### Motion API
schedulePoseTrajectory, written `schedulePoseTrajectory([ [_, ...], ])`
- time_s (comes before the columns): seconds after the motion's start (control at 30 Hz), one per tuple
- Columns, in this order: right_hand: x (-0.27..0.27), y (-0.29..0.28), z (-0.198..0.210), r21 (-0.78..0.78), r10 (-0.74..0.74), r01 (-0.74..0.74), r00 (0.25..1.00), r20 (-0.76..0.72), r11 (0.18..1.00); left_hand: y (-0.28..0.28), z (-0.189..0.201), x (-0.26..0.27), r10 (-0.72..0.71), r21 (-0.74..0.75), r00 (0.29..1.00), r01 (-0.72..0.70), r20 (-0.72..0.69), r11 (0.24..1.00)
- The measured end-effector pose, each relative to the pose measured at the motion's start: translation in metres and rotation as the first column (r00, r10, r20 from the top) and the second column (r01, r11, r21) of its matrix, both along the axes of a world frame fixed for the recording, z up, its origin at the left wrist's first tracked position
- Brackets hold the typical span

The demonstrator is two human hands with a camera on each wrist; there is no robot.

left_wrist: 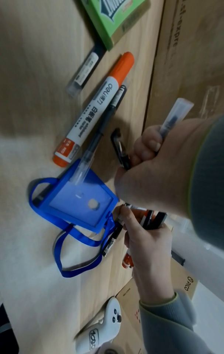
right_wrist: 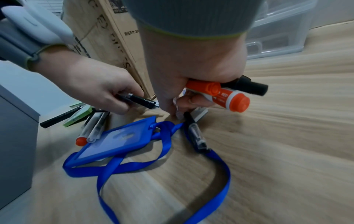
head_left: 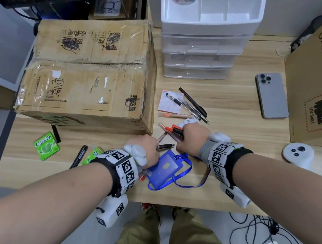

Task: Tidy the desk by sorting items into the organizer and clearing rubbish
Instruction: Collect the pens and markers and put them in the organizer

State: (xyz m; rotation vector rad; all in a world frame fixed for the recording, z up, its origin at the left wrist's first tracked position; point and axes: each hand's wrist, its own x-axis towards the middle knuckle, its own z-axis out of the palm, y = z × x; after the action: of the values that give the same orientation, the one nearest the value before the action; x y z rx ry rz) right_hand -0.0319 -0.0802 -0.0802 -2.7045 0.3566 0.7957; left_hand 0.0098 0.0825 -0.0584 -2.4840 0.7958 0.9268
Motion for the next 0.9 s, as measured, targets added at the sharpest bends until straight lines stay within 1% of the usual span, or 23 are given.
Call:
schedulePoseTrajectory([
  [0.13, 0.001, 0.0, 0.0, 0.0, -0.045, 0.045, 0.998, -0.034, 0.999, -0.001, 0.006, 0.0, 0.003, -0.053, 1.0, -0.002, 0.01, 0.999],
  [0.23, 0.002, -0.002, -0.004, 0.022, -0.091, 0.092, 0.994, -0.064, 0.995, 0.0, 0.008, 0.001, 0.0, -0.124, 1.0, -0.001, -0.005, 0.992],
  [0.37, 0.001, -0.006, -0.005, 0.016, -0.114, 0.115, 0.991, -0.063, 0.993, 0.002, 0.008, 0.002, -0.018, -0.195, 1.0, 0.016, -0.009, 0.981],
  [0.6, -0.001, -0.011, -0.008, -0.027, -0.052, 0.053, 0.998, 0.041, 0.998, -0.001, 0.007, 0.004, -0.076, -0.195, 0.997, 0.075, 0.003, 0.978],
  [0.77, -0.002, -0.017, -0.006, 0.023, -0.021, 0.021, 0.999, 0.03, 1.0, -0.007, 0.008, 0.004, -0.063, -0.188, 0.997, 0.056, -0.032, 0.981],
  [0.9, -0.004, -0.026, 0.002, 0.149, -0.05, 0.049, 0.999, 0.001, 0.988, -0.015, 0.008, 0.004, -0.019, -0.224, 0.999, 0.008, -0.048, 0.975],
])
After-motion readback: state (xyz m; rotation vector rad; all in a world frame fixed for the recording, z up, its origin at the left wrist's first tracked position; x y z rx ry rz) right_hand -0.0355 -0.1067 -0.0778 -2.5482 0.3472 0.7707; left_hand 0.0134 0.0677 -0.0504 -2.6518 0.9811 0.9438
